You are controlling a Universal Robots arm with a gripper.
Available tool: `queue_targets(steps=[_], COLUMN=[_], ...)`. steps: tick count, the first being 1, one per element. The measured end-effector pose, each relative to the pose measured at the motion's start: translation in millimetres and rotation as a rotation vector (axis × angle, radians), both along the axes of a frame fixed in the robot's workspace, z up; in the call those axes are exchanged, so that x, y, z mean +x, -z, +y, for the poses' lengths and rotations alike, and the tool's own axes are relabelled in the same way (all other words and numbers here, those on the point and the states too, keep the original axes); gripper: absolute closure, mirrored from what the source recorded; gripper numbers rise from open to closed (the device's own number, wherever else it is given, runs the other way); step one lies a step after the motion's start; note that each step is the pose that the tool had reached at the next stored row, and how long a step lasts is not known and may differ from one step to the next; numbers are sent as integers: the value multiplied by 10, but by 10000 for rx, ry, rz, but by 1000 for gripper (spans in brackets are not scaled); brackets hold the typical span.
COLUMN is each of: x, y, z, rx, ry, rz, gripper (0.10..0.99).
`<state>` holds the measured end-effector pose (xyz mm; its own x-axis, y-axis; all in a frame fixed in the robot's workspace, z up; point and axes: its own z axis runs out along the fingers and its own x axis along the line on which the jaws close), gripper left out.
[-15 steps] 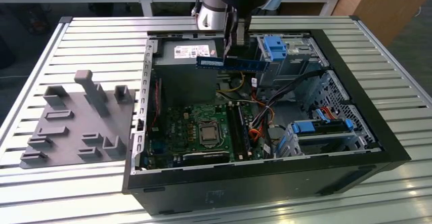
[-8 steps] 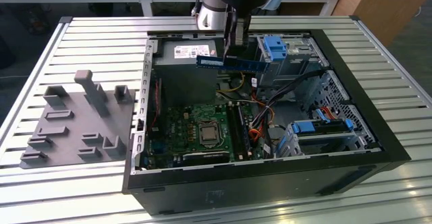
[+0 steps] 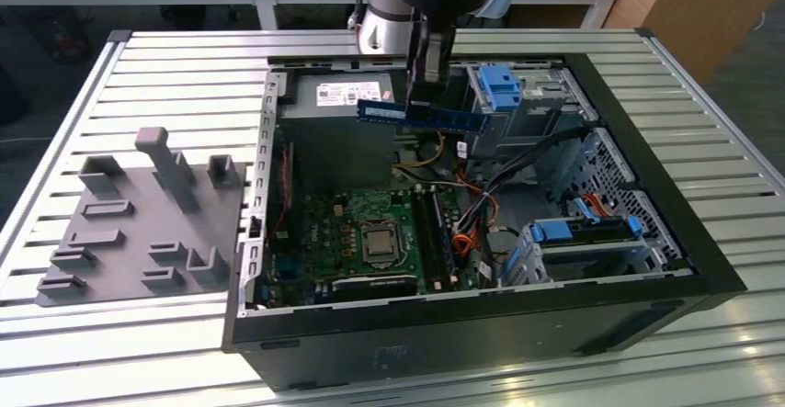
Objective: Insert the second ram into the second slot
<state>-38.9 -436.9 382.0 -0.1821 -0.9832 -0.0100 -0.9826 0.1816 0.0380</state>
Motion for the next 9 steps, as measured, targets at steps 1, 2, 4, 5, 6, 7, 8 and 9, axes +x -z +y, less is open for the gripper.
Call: queue_targets(steps=[1, 2, 4, 5, 6, 7, 8, 9], x=[0, 0, 0, 0, 0, 0, 0, 0], y=[0, 0, 0, 0, 0, 0, 0, 0], z=[0, 0, 0, 0, 0, 0, 0, 0], rx=[0, 0, 0, 0, 0, -1, 0, 0], ry=[36, 73, 147, 188, 226, 264, 301, 337], rz=[0, 0, 0, 0, 0, -1, -1, -1], gripper=[949, 949, 949, 949, 949, 949, 949, 949])
